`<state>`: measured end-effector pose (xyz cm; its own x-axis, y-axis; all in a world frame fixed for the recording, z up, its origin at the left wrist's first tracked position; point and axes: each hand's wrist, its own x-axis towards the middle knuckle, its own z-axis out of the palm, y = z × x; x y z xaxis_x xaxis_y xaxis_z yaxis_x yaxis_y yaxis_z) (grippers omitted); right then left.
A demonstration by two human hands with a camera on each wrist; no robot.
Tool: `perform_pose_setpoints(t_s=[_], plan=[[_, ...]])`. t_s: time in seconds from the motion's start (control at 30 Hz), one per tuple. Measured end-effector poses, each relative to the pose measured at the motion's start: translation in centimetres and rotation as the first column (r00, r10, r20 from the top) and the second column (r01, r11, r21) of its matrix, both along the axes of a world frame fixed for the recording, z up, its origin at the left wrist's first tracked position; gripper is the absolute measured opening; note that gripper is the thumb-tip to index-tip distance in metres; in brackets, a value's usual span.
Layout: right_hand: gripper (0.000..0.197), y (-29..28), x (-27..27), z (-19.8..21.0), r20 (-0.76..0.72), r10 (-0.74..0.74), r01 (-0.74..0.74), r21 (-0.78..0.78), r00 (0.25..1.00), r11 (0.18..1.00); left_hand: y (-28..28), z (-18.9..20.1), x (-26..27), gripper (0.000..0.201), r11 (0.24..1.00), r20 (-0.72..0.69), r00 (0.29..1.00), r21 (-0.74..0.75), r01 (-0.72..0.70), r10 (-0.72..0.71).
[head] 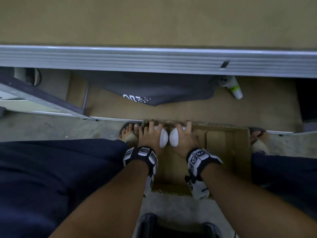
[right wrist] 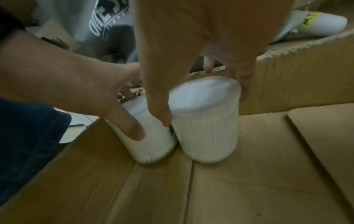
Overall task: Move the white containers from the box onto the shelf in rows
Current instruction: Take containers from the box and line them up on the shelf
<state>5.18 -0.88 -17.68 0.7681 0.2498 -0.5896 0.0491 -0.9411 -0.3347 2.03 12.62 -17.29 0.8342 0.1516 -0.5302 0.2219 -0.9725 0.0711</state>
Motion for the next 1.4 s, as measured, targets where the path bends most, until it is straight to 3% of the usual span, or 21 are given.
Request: perform_pose_setpoints(t_s=[0.13,0.3,0.43,0.8,1.03,1.4], plan=[[0.082,-0.8,-0.5,1.7,-0.013,0.023,-0.024,-0.036,1.0,0.999,0.4,1.9,-0.6,0.079,0.995,-0.034,0.999,-0.096,-0.016,0.013],[0.083,-1.3,-0.9,5.5,0.013,0.032,-0.031,-0.041,0.999,0.999,0.6,6.9,-1.4,0.09,0.997,-0.071,0.996,-0.059,-0.057,0.053],[0.083,-1.4,-1.1,9.4,0.077,0.027,-0.028,0.001,0.997,1.0,1.5,11.1,-1.3,0.095,0.985,-0.046,0.997,-0.158,-0.074,0.068],[0.083,-3.7,-1.2,22.8,0.27,0.07,-0.086,0.049,0.96,0.995,1.1,23.3,-1.1,0.087,0.979,0.19,0.982,-0.194,0.061,-0.023],[0.076,-6.7,-2.2,31.2,0.308,0.004,-0.051,0.144,0.951,0.988,-1.9,31.4,-1.0,0.089,0.949,0.218,0.959,-0.218,0.227,-0.18],[0.069,-10.6,-1.5,40.3,0.545,-0.146,-0.036,0.309,0.825,0.95,-3.8,41.0,0.5,0.081,0.9,0.534,0.829,-0.263,0.348,-0.165]])
